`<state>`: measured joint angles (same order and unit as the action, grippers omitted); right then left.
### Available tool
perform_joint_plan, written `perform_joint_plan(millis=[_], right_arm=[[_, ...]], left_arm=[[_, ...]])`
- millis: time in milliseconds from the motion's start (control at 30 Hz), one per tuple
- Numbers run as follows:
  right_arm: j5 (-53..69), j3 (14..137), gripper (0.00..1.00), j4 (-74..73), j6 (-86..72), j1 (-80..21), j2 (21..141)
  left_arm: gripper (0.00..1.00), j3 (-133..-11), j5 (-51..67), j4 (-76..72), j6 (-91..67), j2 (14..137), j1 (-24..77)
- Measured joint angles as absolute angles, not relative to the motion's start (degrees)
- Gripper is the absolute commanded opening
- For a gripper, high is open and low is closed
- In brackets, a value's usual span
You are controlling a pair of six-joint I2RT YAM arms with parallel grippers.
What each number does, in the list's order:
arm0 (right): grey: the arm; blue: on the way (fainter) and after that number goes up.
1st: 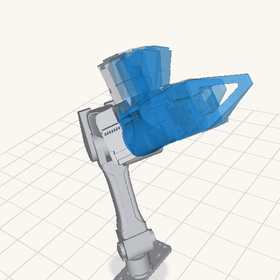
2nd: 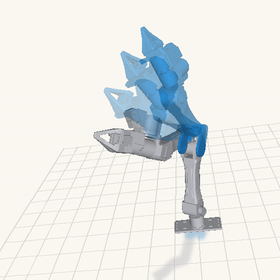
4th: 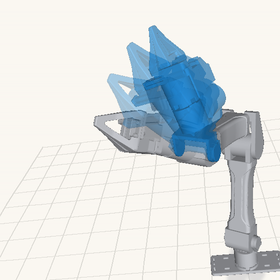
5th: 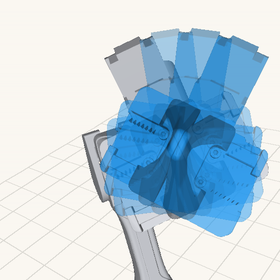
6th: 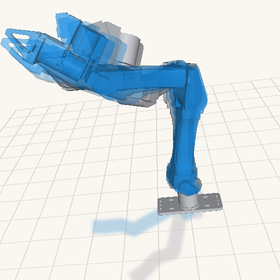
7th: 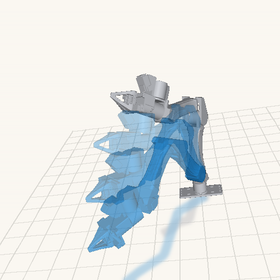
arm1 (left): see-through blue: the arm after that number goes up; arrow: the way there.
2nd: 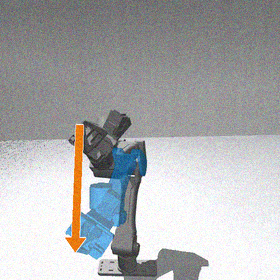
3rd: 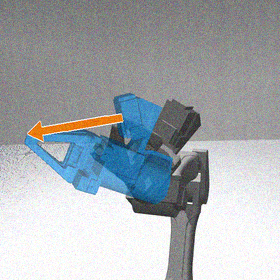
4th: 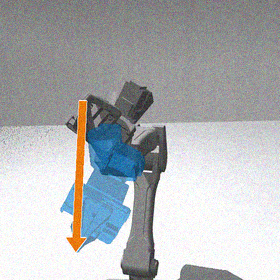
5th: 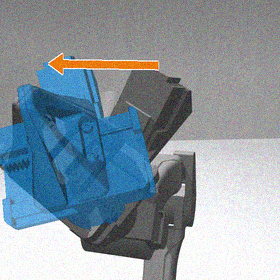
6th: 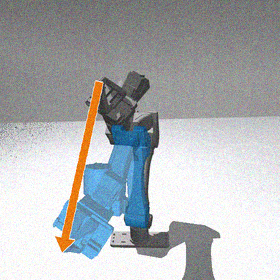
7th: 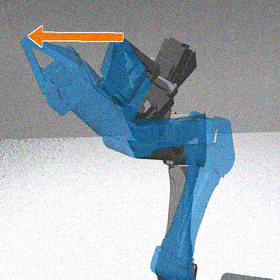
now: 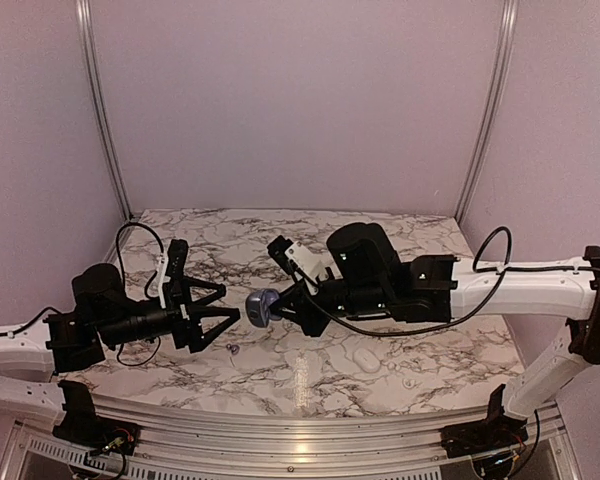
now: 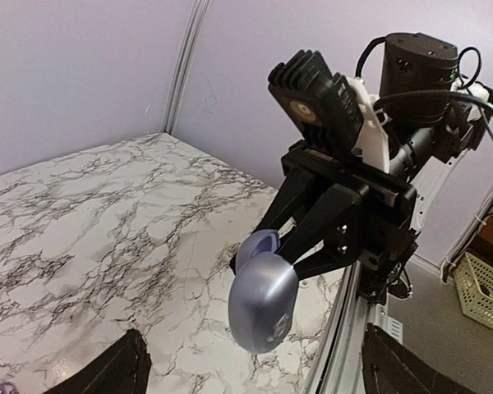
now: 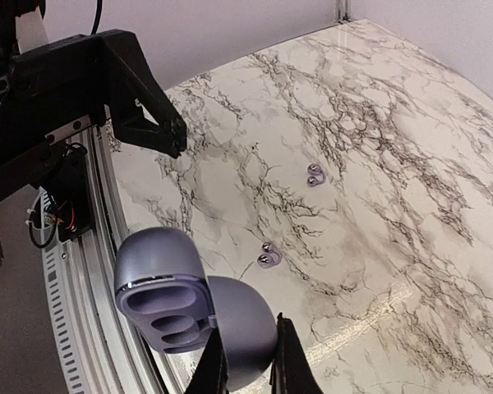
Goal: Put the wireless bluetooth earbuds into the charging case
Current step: Pass from the right arm to the left
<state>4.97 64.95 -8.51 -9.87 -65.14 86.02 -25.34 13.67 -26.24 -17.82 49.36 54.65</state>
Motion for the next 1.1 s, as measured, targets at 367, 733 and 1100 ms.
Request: perform_joint_plan(millis=[367,733,1100], right_arm=[[-3.6,68.9,0.0,-26.1,-11.6,-62.9,86.5],[-2.0,75.1,0.0,-37.6,-15.0,-62.3,93.4],[9.1,80.0,0.0,-38.9,-15.9,-62.3,97.5]], left_arm=[[0.91,-22.0,-11.6,-30.3,6.6,56.1,70.8],[0.94,-17.8,-22.6,-43.7,37.7,70.6,78.6],[0.91,-18.0,-23.6,-51.1,47.4,73.5,78.6]])
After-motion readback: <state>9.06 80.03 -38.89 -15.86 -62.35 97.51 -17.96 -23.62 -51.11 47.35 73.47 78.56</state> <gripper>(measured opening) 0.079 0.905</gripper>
